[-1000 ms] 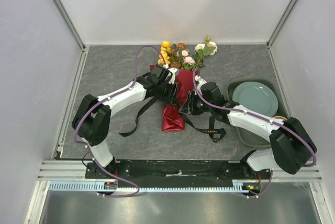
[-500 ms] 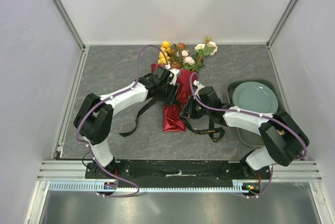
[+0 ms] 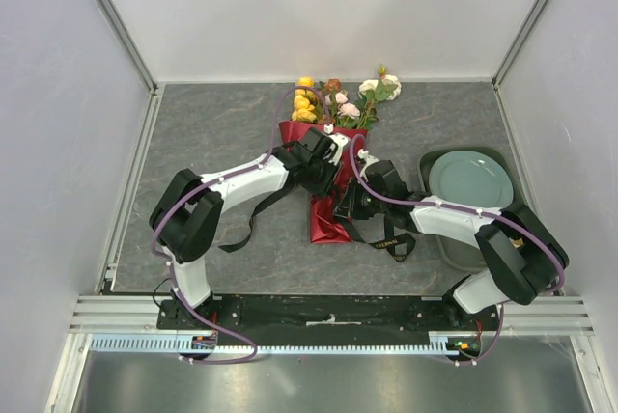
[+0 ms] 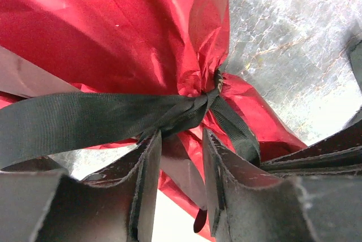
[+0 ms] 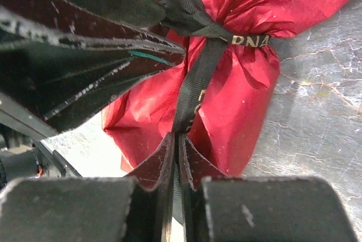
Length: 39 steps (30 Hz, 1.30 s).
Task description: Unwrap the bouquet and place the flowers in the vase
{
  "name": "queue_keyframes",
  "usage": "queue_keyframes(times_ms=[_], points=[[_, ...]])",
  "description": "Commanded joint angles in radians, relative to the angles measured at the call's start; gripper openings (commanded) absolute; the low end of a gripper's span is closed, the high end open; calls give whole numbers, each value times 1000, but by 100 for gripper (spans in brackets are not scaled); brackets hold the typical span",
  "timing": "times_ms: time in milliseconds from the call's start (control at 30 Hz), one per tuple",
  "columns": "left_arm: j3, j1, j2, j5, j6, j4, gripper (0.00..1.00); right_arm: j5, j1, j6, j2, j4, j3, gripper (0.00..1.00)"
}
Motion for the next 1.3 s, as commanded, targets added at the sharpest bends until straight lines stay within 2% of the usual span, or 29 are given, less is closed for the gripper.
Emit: queue_keyframes(times_ms=[0,367,600,933,1067,1200,1267], points=[[25,-26,-16,-104,50,66,40,18,1,0,-2,12,-2,12],[61,-58,42,-171,39,73,41,32,4,-3,-34,-11,-8,11],[97,-69,81,-181,53,46,27,38,2,-9,-67,-48,-2,11],[111,-70,61,-159,64,15,31,107,2,-80,-176,-212,109,20],[114,-72,66,-161,62,10,10,81,4,-68,-178,-200,133,22],[85,-70,15,-153,33,33,2,64,4,-29,-130,-139,126,20],[62,-70,-20,-152,27,43,2,68,4,-2,-98,-99,110,17]])
